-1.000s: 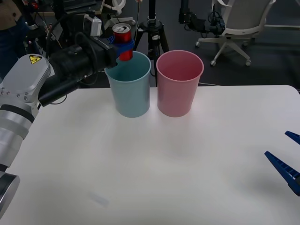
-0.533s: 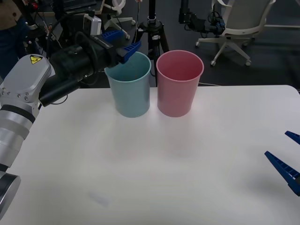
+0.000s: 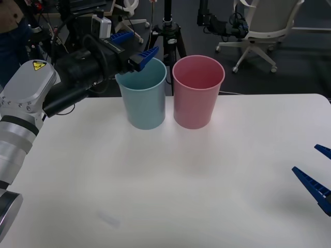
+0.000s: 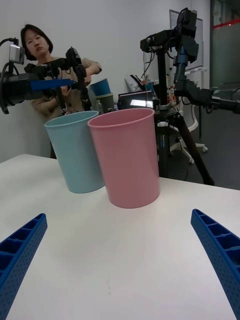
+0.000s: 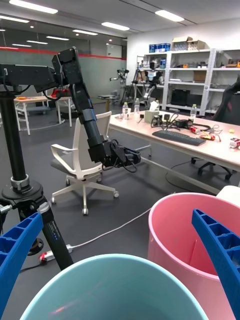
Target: Grasp the object on the table and drop it into the matching bin: aluminum can to the light blue bin, PET bottle to the pink bin.
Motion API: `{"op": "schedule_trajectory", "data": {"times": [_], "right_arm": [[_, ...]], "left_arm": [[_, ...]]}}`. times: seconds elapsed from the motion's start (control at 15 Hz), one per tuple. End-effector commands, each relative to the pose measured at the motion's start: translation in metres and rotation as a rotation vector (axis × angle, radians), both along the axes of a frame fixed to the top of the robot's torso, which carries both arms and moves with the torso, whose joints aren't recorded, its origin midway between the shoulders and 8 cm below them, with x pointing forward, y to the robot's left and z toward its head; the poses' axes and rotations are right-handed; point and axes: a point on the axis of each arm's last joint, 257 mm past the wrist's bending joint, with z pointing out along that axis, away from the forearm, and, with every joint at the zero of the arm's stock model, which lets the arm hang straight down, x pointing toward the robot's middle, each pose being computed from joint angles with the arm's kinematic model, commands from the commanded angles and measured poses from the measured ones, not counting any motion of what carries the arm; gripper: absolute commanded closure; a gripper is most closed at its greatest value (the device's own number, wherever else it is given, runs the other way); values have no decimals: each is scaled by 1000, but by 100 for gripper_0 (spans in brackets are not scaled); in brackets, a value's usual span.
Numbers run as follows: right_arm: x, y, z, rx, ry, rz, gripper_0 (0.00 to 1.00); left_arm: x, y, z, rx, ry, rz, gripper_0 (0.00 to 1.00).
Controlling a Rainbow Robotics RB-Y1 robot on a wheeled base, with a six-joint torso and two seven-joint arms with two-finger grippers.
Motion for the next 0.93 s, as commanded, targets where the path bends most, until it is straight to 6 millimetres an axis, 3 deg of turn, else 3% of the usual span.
{"op": "schedule_trajectory", "data": {"times": [0.07, 0.4, 0.93], "right_arm": [[0, 0, 0, 0, 0, 0, 0], [0, 0, 0, 0, 0, 0, 0], [0, 0, 0, 0, 0, 0, 0]], "left_arm": [[-4, 8, 2, -9, 3, -16, 0], [-32, 38, 3, -2, -9, -63, 0], [-120, 111, -15, -11, -14, -65, 0]]}}
